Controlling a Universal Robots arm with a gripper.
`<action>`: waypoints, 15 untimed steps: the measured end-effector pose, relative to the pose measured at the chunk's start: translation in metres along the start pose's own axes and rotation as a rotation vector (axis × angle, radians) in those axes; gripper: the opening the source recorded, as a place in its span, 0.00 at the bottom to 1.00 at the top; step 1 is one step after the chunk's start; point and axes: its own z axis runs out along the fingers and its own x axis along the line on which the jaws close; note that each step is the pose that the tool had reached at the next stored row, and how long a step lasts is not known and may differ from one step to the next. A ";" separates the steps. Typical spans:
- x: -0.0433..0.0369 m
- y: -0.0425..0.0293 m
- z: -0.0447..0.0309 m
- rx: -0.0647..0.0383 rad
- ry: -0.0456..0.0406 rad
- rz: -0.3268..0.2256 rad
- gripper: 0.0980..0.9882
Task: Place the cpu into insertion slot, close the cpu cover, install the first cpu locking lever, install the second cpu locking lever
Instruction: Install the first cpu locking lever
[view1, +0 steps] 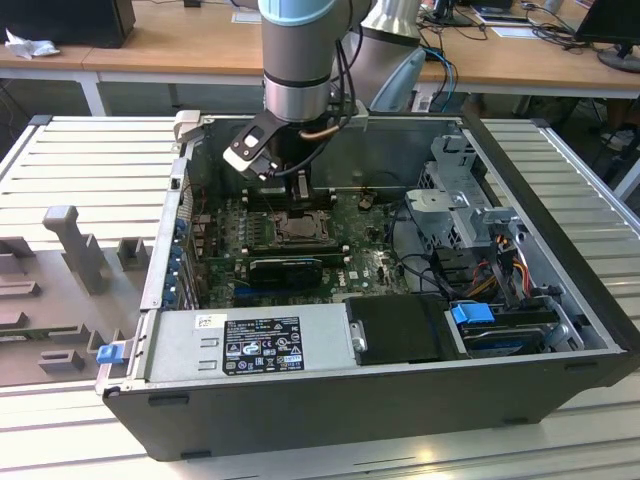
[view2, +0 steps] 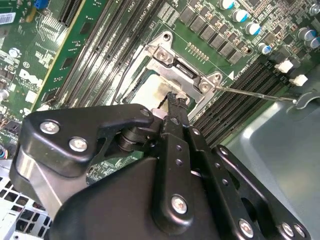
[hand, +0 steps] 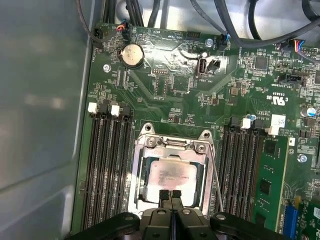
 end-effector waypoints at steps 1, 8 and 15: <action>0.0000 0.0000 -0.0006 0.000 -0.0001 0.000 0.01; 0.0002 -0.0011 -0.0041 0.000 0.0000 0.000 0.01; 0.0004 -0.0009 -0.0124 0.000 -0.0002 0.000 0.01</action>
